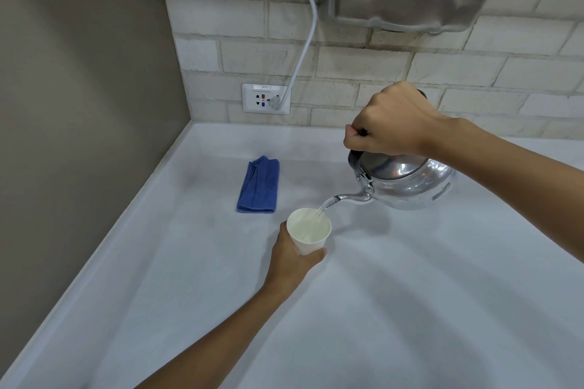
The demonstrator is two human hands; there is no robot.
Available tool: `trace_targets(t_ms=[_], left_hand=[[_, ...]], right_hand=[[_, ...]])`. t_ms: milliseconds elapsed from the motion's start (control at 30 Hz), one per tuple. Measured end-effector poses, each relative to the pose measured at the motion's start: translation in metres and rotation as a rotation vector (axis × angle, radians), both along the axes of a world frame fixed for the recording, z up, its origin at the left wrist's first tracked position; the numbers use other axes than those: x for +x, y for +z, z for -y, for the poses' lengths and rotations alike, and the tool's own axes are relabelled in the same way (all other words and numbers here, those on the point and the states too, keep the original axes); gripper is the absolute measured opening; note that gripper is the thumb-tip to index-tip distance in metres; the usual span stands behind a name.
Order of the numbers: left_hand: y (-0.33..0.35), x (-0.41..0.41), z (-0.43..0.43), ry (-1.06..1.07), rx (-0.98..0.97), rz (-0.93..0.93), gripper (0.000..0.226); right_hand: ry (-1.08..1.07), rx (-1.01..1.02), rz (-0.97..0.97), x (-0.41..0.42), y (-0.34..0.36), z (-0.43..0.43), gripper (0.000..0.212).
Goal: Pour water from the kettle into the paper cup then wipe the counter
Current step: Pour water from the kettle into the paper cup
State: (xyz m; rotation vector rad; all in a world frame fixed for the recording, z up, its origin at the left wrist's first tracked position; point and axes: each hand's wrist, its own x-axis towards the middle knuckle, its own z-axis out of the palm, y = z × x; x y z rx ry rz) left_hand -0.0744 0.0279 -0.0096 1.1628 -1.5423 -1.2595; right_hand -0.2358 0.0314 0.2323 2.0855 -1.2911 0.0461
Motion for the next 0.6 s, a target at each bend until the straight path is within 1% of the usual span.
trace_targets(t_ms=[167, 300, 400, 533, 600], left_hand=[[0.000, 0.000, 0.000, -0.001, -0.001, 0.006, 0.067], [-0.001, -0.001, 0.000, 0.012, -0.009, 0.018, 0.067], [-0.002, -0.001, 0.000, 0.015, -0.013, 0.014, 0.068], [-0.001, 0.000, -0.001, 0.017, -0.016, 0.028, 0.070], [0.000, 0.000, -0.001, 0.016, -0.014, 0.034, 0.069]], right_hand=[[0.003, 0.007, 0.011, -0.005, -0.005, 0.002, 0.046], [-0.008, 0.014, 0.065, -0.015, -0.012, 0.007, 0.045], [-0.052, 0.006, 0.172, -0.027, -0.021, 0.010, 0.044], [-0.113, -0.008, 0.367, -0.046, -0.036, 0.018, 0.039], [-0.161, 0.009, 0.470, -0.057, -0.045, 0.025, 0.046]])
